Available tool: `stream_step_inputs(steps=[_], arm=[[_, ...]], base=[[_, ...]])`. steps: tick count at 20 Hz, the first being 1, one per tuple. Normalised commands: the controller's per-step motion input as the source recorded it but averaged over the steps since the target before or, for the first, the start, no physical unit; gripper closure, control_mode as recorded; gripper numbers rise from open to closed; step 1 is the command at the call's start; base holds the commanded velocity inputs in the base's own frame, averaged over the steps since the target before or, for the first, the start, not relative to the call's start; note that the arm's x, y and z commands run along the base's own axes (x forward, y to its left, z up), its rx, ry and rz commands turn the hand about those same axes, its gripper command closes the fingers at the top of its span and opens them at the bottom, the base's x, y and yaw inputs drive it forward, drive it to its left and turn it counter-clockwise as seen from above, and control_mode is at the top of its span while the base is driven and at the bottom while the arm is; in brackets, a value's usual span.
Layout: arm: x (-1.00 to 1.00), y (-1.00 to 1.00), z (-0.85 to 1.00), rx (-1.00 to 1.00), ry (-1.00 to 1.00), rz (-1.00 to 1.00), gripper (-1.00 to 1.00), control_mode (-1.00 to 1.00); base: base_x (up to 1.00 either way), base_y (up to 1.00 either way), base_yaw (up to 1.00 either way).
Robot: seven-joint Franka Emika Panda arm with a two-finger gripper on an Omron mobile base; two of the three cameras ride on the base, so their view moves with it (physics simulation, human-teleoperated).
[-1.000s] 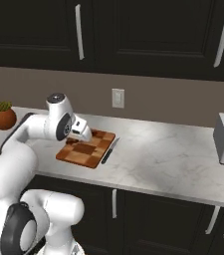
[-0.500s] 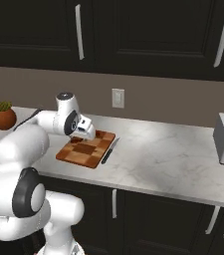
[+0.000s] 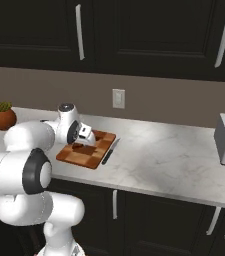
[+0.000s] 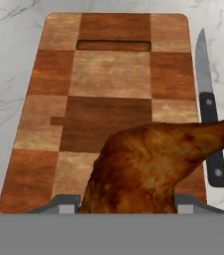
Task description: Retrieve the chicken drumstick from the fridge and place it on the cutting board.
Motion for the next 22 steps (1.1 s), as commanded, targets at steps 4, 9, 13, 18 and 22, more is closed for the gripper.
stream_step_inputs(steps=[4, 9, 13, 18, 22], arm=[[0.52, 0.12, -0.33, -0.01, -0.02, 0.04, 1.00, -1.00], [0.34, 0.00, -0.28, -0.03, 0.01, 0.00, 1.00, -1.00], [0.20, -0.01, -0.24, 0.00, 0.01, 0.00, 1.00, -1.00], [0.01, 0.00, -0.06, 0.00, 0.00, 0.00, 1.00, -1.00], [0.00, 0.00, -0.09, 0.01, 0.00, 0.00, -1.00, -1.00]], base=[[0.00, 0.00, 0.00], [0.00, 0.00, 0.00], [0.00, 0.00, 0.00], [0.00, 0.00, 0.00], [0.00, 0.00, 0.00]])
